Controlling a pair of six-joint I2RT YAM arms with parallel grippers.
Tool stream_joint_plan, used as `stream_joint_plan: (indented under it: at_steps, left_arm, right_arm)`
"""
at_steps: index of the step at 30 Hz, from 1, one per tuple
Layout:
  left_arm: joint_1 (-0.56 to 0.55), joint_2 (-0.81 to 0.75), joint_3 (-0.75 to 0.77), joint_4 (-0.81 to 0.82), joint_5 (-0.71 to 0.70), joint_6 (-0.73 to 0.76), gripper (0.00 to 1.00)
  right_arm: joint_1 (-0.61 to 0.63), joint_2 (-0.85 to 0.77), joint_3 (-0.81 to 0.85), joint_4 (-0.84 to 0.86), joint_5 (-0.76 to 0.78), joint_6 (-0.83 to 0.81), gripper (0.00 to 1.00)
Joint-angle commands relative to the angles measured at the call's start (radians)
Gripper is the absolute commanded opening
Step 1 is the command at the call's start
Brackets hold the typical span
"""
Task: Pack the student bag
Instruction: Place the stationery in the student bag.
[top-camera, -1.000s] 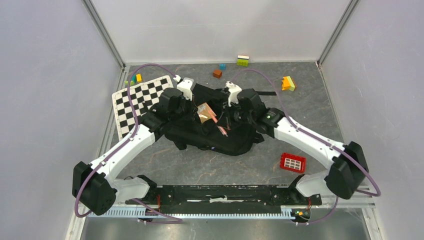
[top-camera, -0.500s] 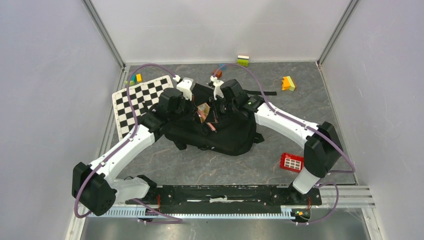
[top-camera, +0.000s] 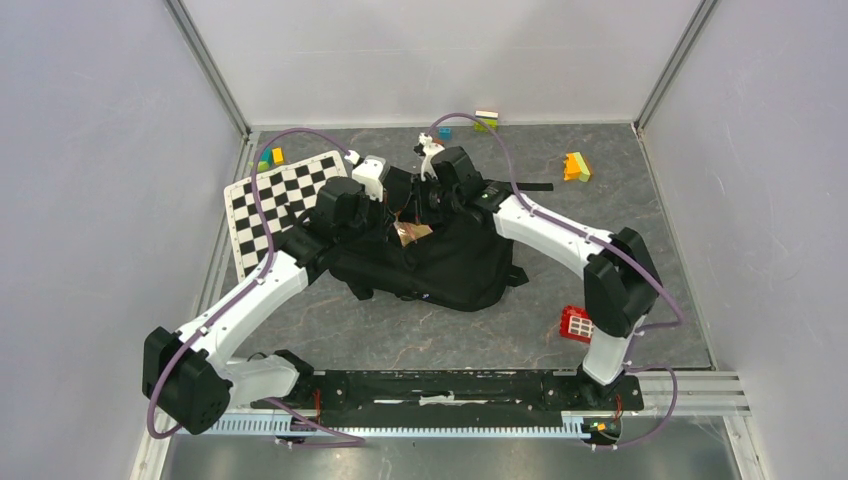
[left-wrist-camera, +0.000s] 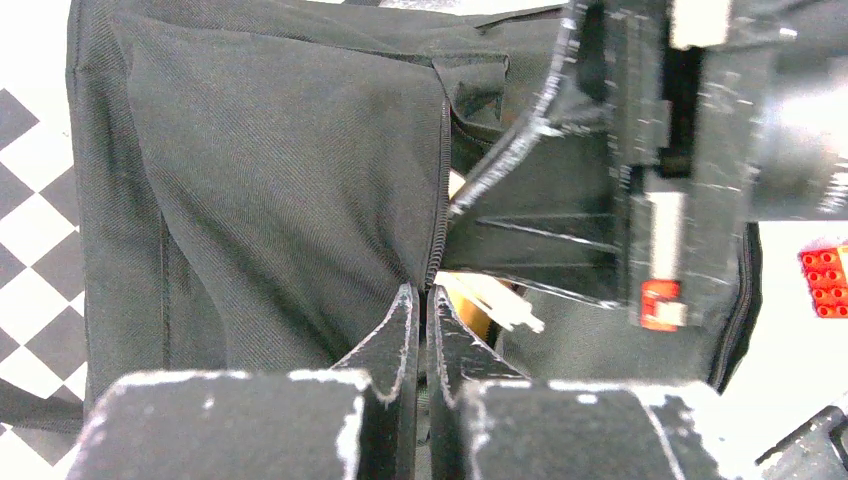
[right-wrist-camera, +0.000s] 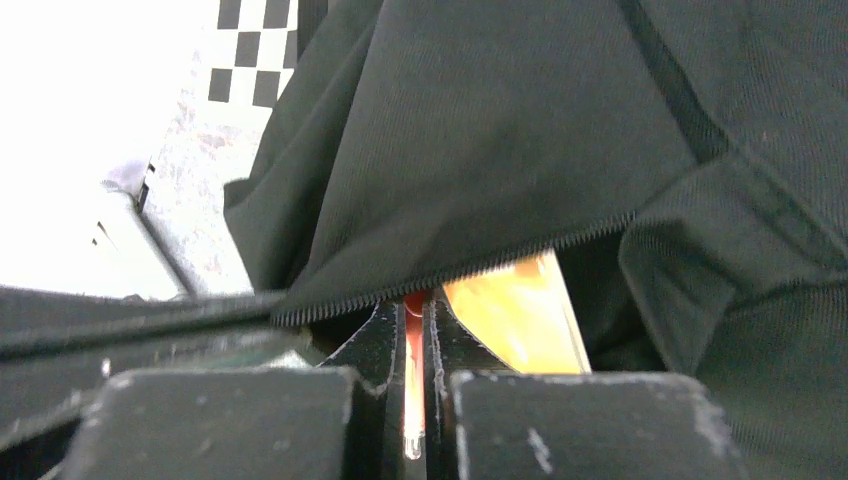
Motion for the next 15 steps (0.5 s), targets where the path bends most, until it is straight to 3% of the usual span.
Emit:
stream_joint_plan:
  at_steps: [1, 5, 15]
  left_arm:
    - [-0.006, -0.045, 0.01, 0.085, 0.046, 0.038, 0.02]
    - [-0.006, -0.042, 0.011, 0.083, 0.041, 0.038, 0.02]
    - [-0.006, -0.033, 0.011, 0.083, 0.039, 0.035, 0.02]
  right_arm:
    - [0.001, 0.061, 0.079, 0.131, 0.027, 0.043, 0.0]
    - [0.006, 0.096, 0.108, 0.155, 0.051, 0.064, 0.0]
    - [0.054, 0.07, 0.0, 0.267, 0.137, 0.096, 0.0]
